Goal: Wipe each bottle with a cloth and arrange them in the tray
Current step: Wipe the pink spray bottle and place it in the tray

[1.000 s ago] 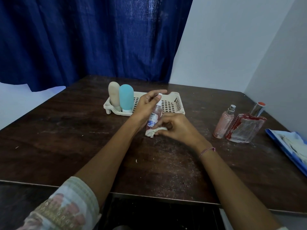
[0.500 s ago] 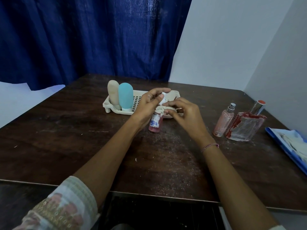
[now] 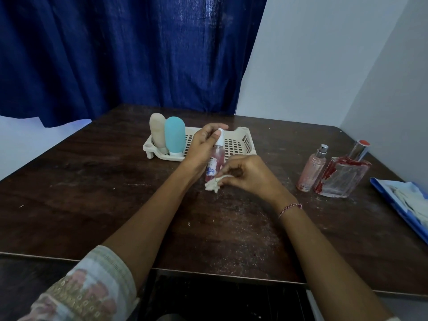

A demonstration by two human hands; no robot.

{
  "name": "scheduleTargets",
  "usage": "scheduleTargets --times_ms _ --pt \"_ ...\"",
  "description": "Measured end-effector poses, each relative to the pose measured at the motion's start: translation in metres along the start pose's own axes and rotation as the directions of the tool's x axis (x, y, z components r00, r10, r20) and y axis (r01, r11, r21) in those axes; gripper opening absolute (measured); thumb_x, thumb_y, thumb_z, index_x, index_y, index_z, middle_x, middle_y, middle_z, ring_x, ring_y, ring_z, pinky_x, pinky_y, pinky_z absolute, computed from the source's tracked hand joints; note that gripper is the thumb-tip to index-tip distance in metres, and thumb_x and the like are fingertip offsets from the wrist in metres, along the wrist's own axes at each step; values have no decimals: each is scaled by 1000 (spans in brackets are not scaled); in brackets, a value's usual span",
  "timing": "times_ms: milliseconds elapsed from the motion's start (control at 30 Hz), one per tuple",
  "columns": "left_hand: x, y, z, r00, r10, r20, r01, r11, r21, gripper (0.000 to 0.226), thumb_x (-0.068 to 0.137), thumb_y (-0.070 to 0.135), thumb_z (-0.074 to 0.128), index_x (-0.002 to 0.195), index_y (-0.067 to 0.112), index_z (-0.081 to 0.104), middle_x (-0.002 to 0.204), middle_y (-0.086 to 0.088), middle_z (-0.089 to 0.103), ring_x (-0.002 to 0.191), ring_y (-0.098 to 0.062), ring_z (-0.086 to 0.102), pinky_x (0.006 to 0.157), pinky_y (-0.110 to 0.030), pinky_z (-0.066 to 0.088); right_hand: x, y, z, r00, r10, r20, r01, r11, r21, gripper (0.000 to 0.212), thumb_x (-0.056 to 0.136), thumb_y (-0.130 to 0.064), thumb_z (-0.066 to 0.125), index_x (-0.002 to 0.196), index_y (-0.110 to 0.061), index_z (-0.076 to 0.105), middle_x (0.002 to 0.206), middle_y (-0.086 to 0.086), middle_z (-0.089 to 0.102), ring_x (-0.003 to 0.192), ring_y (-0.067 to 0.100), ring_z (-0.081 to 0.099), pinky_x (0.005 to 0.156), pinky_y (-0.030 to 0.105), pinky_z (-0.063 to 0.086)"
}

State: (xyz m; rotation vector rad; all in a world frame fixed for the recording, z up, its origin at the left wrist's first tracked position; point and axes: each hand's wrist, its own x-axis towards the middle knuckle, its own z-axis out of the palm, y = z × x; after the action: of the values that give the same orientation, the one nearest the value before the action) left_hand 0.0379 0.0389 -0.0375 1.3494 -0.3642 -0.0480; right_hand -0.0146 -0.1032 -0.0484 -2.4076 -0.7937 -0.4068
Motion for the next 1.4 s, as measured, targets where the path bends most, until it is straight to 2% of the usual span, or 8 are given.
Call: scheduleTargets --times_ms 167,233,500,667,833,1100,1200,1400 --pt "2 -6 2 989 120 89 -122 992 15 23 98 9 44 97 22 62 97 5 63 86 -8 60 68 -20 51 4 -1 -2 902 -9 -432 -15 999 -52 16 78 -13 74 94 -9 73 92 1 66 82 3 57 75 13 47" --pt "2 -7 4 981 143 131 -149 988 40 23 97 8 45 96 22 63 95 4 63 88 -10 60 72 -22 50 4 -2 -1 866 -21 -499 -20 997 -76 16 80 -11 72 95 -6 72 93 3 65 84 4 56 77 12 46" --pt "4 -7 1 979 167 115 -168 986 -4 23 96 5 46 96 20 64 95 4 64 89 -7 60 75 -22 49 6 -1 1 900 -27 -434 -40 989 -144 15 87 -14 64 95 -2 67 91 7 59 84 17 57 73 27 49" --pt "6 -9 -2 986 141 91 -140 990 -13 25 97 8 45 97 23 64 96 5 63 90 -9 57 77 -27 48 3 7 -2 904 37 -425 -91 990 -107 13 85 -9 65 95 -2 69 90 5 62 78 7 56 68 22 51" --pt "3 -10 3 985 119 123 -118 993 -15 24 98 9 41 101 16 64 93 2 64 86 -12 61 73 -24 51 4 -4 4 903 -45 -428 21 998 -60 15 84 -10 68 98 -5 69 93 5 62 83 7 57 75 13 46" --pt "2 -7 1 982 163 92 -169 984 58 21 95 12 50 109 16 65 90 6 65 95 -15 60 89 -31 50 4 -1 4 913 46 -405 -56 998 -13 17 85 0 61 100 -8 65 96 0 67 87 0 56 75 3 42" --pt "3 -8 0 982 172 76 -176 984 41 22 95 10 48 106 19 65 88 0 62 87 -14 60 77 -25 52 4 -3 8 921 40 -388 -39 999 10 14 86 -4 62 99 -9 63 97 -1 64 87 2 56 74 9 44" --pt "5 -8 -4 990 140 -31 -139 990 30 21 96 8 48 102 18 65 91 -2 64 89 -13 62 74 -25 52 3 -3 12 984 53 -168 -34 993 111 16 79 -11 73 93 -12 65 92 -5 58 82 5 57 73 18 51"
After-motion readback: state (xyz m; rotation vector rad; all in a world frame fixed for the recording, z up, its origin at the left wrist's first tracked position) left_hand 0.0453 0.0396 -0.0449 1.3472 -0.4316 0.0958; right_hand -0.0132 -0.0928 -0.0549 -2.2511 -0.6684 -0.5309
